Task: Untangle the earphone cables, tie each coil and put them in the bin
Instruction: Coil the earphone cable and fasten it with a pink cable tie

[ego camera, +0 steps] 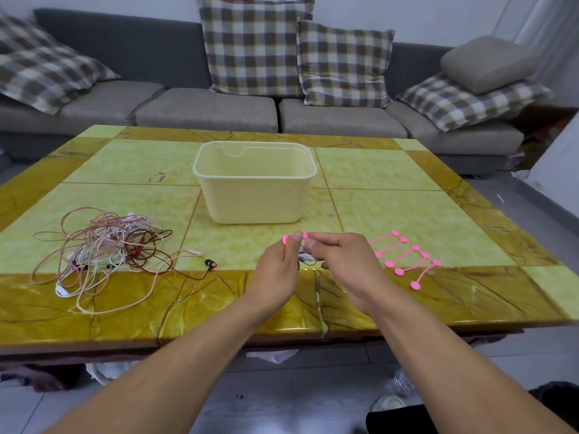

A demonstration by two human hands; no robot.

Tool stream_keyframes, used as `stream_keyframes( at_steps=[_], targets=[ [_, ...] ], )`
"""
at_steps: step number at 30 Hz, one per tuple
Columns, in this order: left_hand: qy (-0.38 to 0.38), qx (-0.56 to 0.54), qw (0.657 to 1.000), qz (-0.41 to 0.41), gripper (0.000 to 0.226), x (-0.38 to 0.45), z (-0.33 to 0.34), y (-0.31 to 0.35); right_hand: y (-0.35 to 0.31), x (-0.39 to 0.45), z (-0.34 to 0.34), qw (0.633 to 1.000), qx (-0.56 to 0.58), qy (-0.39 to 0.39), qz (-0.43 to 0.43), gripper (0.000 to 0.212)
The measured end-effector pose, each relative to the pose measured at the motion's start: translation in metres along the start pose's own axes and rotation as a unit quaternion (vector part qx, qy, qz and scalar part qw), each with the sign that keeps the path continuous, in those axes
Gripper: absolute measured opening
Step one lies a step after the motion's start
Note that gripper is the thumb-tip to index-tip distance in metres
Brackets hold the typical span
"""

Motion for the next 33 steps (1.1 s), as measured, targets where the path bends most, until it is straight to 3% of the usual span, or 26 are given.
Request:
stream_keyframes(
  at_steps=[4, 5, 10, 16, 20, 26, 33],
  targets=[
    [0.015, -0.007, 1.000, 0.010, 0.055, 0.000, -0.002, 0.001, 0.004, 0.000, 0.007, 0.991, 0.109, -0.066, 0.044, 0.053],
    [0.010, -0.017, 1.000, 0.006, 0.056, -0.001, -0.001, 0.001, 0.006, 0.001, 0.007, 0.990, 0.112, -0.068, 0.046, 0.052],
    [-0.034, -0.074, 0.996, -0.021, 0.055, -0.002, 0.007, 0.000, 0.007, 0.004, 0.002, 0.996, 0.064, -0.045, 0.035, 0.021],
    [-0.061, -0.035, 0.998, 0.006, 0.070, -0.009, 0.007, 0.012, 0.006, 0.007, -0.003, 0.998, 0.009, -0.043, 0.034, 0.023],
    [-0.057, -0.052, 0.996, -0.037, 0.062, -0.008, 0.006, 0.000, 0.004, 0.006, 0.000, 0.999, -0.001, -0.053, 0.004, 0.030],
    [-0.076, -0.090, 0.988, -0.101, 0.069, -0.004, 0.013, -0.017, 0.002, 0.006, 0.004, 0.995, -0.075, -0.064, -0.027, 0.028],
    [-0.114, -0.130, 0.981, -0.085, 0.050, -0.004, 0.008, -0.013, -0.009, 0.005, 0.003, 0.979, -0.178, -0.044, -0.087, 0.012]
  ],
)
Point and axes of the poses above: each hand's wrist, its own x-axis towards the middle knuckle, its own z-axis out of the palm, y = z × x, the point moved 7 cm from there along x, towards the middle knuckle, and after that the axes turned 2 degrees about x, right-handed, at the moved point
